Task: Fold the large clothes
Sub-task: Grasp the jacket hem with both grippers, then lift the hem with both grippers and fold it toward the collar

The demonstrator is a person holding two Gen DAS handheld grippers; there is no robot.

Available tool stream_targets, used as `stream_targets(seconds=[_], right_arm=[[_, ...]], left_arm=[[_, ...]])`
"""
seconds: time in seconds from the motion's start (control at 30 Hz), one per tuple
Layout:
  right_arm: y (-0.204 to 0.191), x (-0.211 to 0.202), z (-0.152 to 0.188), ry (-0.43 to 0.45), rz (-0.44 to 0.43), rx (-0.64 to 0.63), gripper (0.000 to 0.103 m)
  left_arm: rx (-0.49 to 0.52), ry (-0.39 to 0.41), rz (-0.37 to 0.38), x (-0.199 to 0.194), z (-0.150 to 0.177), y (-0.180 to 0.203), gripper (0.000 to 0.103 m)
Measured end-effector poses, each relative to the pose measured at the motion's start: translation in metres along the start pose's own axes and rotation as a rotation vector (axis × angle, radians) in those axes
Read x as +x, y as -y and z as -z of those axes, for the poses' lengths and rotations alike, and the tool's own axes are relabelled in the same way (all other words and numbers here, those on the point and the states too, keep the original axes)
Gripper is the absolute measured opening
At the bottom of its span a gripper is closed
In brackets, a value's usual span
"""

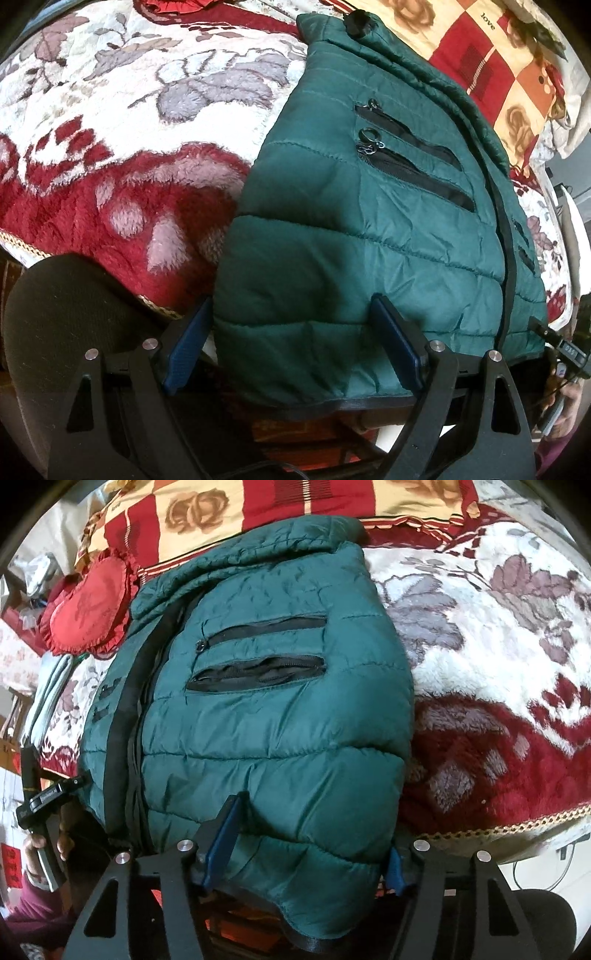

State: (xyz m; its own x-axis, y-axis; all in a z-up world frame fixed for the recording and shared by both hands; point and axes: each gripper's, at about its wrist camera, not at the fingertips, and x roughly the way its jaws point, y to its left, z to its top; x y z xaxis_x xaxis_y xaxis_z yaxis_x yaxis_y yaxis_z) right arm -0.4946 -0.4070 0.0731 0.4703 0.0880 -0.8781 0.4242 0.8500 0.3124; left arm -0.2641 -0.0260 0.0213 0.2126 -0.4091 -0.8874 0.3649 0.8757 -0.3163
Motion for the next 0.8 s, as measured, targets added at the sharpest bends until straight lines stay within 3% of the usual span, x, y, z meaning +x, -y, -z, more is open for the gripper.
stream_targets(seconds=[0.13, 0.2, 0.27, 0.33, 0.53, 0.63, 0.8], right_arm=[[0.001, 0.003, 0.000, 0.002, 0.004, 0.002, 0.065], [-0.003, 0.002, 0.000, 0.015, 0.015, -0.013, 0.056], [-0.005, -0.003, 0.001, 0.042, 0.032, -0.027, 0.035], [-0.008, -0.008, 0.001, 0.066, 0.034, -0.040, 0.027], [-0.012, -0.018, -0.001, 0.101, 0.014, -0.056, 0.020], [-0.011, -0.028, -0.004, 0.127, -0.029, -0.038, 0.018], [-0.016, -0.048, -0.014, 0.179, -0.077, -0.035, 0.016]], left_arm=[[0.007, 0.006, -0.006, 0.000, 0.001, 0.002, 0.087], [0.015, 0.010, -0.009, -0.001, 0.001, 0.003, 0.085], [0.025, 0.015, -0.004, -0.002, 0.002, 0.007, 0.077], [0.039, 0.025, -0.012, -0.004, 0.003, 0.009, 0.066], [0.105, 0.071, -0.058, -0.015, 0.005, 0.018, 0.024], [0.105, 0.090, -0.045, -0.024, 0.003, 0.019, 0.015], [0.120, 0.134, -0.007, -0.045, -0.002, 0.026, 0.011]])
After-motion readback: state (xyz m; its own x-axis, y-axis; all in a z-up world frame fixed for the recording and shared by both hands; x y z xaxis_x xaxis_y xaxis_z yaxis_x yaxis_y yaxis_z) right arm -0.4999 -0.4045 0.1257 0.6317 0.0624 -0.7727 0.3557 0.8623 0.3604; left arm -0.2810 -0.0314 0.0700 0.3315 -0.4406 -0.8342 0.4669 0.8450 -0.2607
